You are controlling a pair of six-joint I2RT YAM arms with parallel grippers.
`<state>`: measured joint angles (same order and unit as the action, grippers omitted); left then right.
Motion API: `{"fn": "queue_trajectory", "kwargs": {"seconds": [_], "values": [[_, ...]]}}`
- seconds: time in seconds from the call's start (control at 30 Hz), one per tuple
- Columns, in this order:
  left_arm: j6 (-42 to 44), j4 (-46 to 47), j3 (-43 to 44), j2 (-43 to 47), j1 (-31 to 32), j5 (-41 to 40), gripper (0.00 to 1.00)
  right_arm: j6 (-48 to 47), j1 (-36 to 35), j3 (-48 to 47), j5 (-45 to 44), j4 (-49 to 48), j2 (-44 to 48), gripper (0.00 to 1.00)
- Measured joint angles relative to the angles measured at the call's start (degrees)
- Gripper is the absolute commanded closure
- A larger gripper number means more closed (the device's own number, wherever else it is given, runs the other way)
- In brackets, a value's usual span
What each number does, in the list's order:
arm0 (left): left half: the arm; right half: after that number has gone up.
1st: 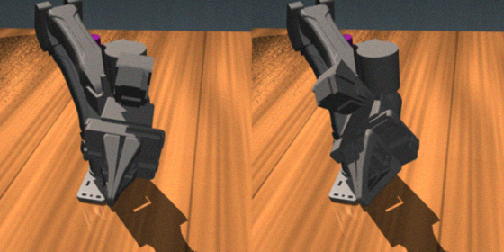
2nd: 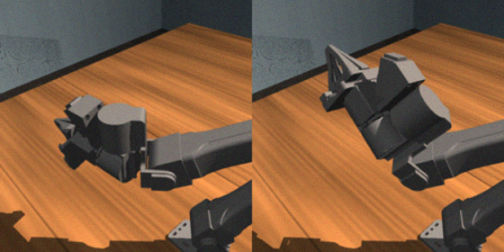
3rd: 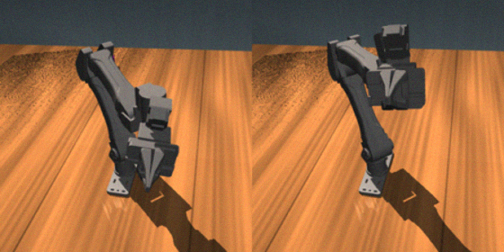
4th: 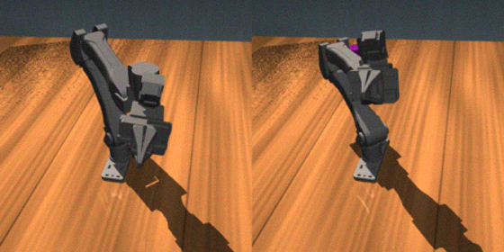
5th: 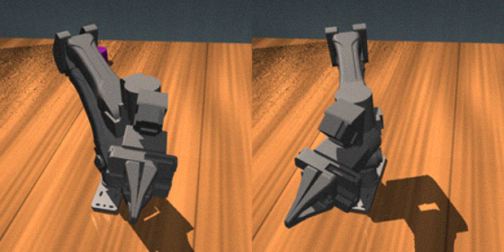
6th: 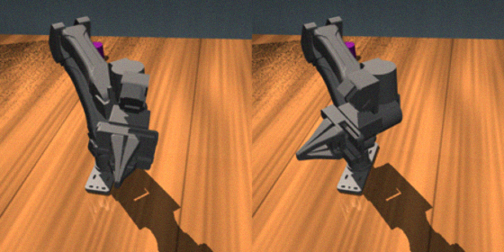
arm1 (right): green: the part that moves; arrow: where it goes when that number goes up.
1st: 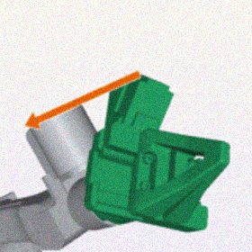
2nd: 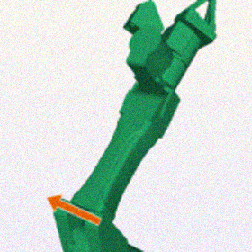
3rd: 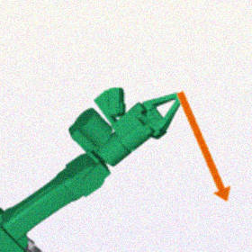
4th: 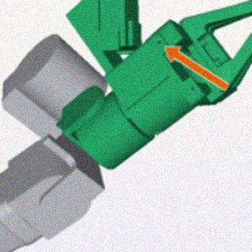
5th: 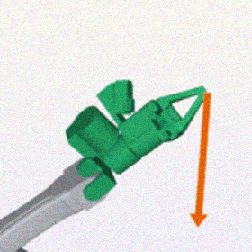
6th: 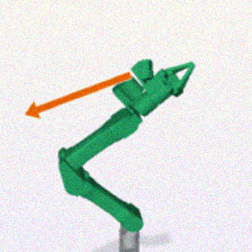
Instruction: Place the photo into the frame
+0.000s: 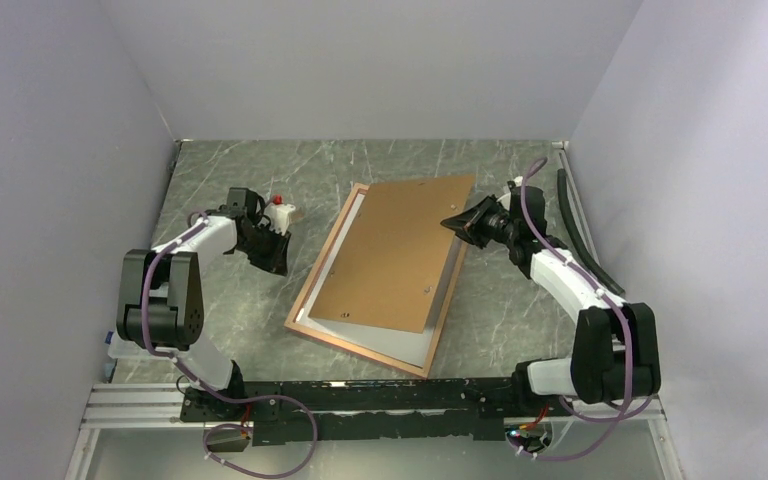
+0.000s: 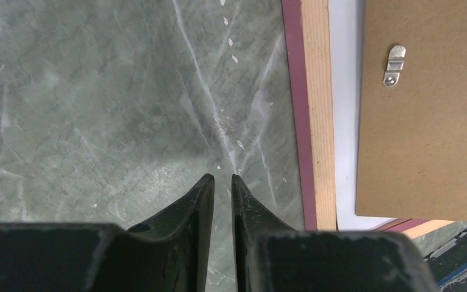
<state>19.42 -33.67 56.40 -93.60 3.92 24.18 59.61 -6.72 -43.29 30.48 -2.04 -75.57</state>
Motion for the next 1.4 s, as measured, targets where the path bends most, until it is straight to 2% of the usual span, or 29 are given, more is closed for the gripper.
{"fn": "queue_trajectory", "kwargs": {"seconds": [0.4,0.8,1.4], "values": [[0.8,1.6,-1.8,-0.4,0.9,1.5,0.9,1.4,-2.0,0.6,0.8,-4.3,-2.5,1.0],[0.3,2.9,-3.1,-0.4,5.1,1.5,0.93,3.0,-2.9,3.2,1.0,-4.9,-1.2,1.0],[-0.7,3.0,-3.1,-0.4,7.1,1.4,0.96,3.0,-3.0,6.1,0.1,-3.9,2.1,1.0]]}}
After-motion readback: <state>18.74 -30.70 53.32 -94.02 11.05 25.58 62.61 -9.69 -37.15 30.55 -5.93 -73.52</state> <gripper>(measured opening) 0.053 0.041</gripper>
